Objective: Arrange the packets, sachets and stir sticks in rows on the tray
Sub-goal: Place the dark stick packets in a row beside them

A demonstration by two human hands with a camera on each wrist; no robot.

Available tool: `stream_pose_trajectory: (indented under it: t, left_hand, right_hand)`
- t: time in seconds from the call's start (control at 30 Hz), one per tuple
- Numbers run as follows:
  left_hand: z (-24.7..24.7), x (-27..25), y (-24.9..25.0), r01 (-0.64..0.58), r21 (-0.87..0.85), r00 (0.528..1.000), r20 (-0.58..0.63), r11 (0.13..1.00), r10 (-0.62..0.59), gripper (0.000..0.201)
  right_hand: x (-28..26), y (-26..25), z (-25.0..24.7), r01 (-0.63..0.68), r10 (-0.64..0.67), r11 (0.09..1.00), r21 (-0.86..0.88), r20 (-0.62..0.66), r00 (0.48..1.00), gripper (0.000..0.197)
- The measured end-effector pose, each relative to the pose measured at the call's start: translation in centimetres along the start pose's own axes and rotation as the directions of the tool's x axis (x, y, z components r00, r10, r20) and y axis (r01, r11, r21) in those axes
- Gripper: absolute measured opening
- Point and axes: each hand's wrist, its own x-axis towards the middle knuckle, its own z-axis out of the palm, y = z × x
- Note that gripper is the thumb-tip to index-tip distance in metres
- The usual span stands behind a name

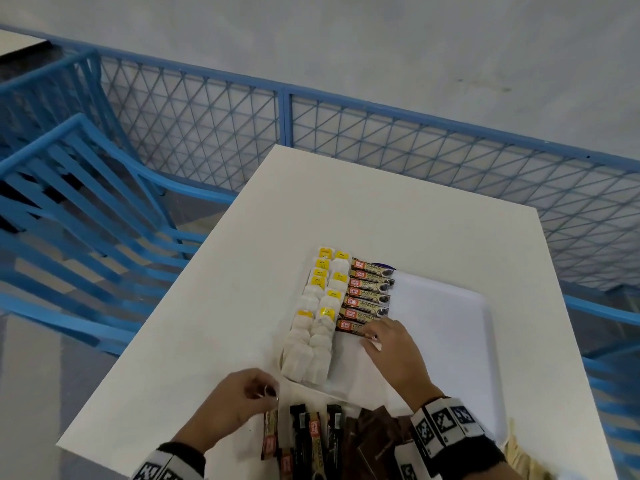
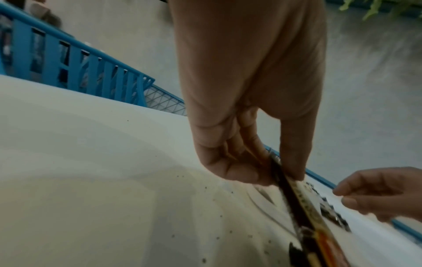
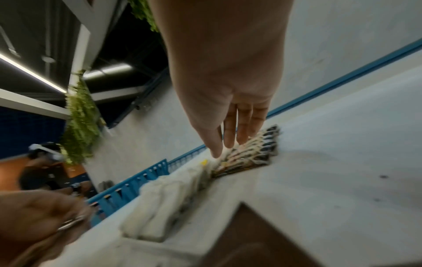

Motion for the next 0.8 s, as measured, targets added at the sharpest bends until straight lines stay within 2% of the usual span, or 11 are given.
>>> stream_pose_trajectory:
  t: [0.07, 0.13, 0.23, 0.3, 0.37, 0.43, 0.53, 0.6, 0.67, 0.73, 0.8]
  left_hand:
    - [-0.1, -0.2, 0.5, 0.003, -0.066, 1.0, -0.017, 0.998, -0.004, 0.011]
    - [0.0, -0.6, 1.2, 0.037, -0.164, 0.999, -0.006, 0.986, -0.039, 0.01]
    - [0.4, -1.0, 1.8, 0.08, -0.305, 0.997, 0.035, 0.949, -0.073, 0.016]
    - [0.7, -1.1, 1.6, 0.057, -0.075, 0.998, 0.023, 0.996, -0.056, 0.01]
    - [1.1, -1.1, 1.1, -0.013, 0.177, 0.999, 0.039, 0.984, 0.007, 0.004]
    - [1.7, -1.2, 0.7, -0.038, 0.326, 0.997, 0.07, 0.944, 0.016, 0.009]
    - [2.7, -1.2, 0.3, -0.002, 0.588, 0.989, 0.119, 0.809, -0.084, 0.022]
    - [3.5, -1.2, 0.3, 0.013, 0.715, 0.977, 0.138, 0.699, -0.16, 0.027]
    - [4.3, -1.3, 0.4, -0.013, 0.791, 0.966, 0.168, 0.611, -0.197, 0.021]
    - [4.8, -1.5, 0.6, -0.026, 0.829, 0.971, 0.154, 0.558, -0.183, 0.023]
    - [4.7, -1.4, 0.5, -0.025, 0.846, 0.978, 0.132, 0.533, -0.164, 0.027]
  right_hand:
    - [-1.1, -1.6, -0.2, 0.056, -0.059, 0.998, 0.034, 0.08, 0.995, 0.016]
    - [-2.4, -3.6, -0.2, 0.105, -0.118, 0.992, 0.07, 0.223, 0.968, 0.017]
    - [-4.2, -6.2, 0.3, 0.189, -0.2, 0.98, 0.07, 0.442, 0.875, 0.019]
    - [-5.0, -7.3, 0.8, 0.262, -0.222, 0.965, 0.002, 0.538, 0.813, 0.02]
    - [-5.7, -7.7, 1.5, 0.265, -0.162, 0.96, -0.094, 0.584, 0.796, 0.028]
    - [-6.2, -7.7, 2.3, 0.245, -0.067, 0.945, -0.219, 0.6, 0.797, 0.041]
    - [-6.8, -7.8, 3.3, 0.224, 0.017, 0.921, -0.32, 0.607, 0.795, 0.047]
    - [-6.9, -7.9, 3.6, 0.182, 0.029, 0.941, -0.287, 0.601, 0.799, 0.041]
    - [-7.0, -8.3, 3.5, 0.114, 0.019, 0.976, -0.183, 0.6, 0.799, 0.036]
    - [-7.1, -8.6, 3.1, 0.025, -0.003, 0.999, -0.03, 0.587, 0.81, 0.042]
    - [-6.8, -8.7, 2.4, -0.095, 0.028, 0.991, 0.09, 0.565, 0.825, 0.035]
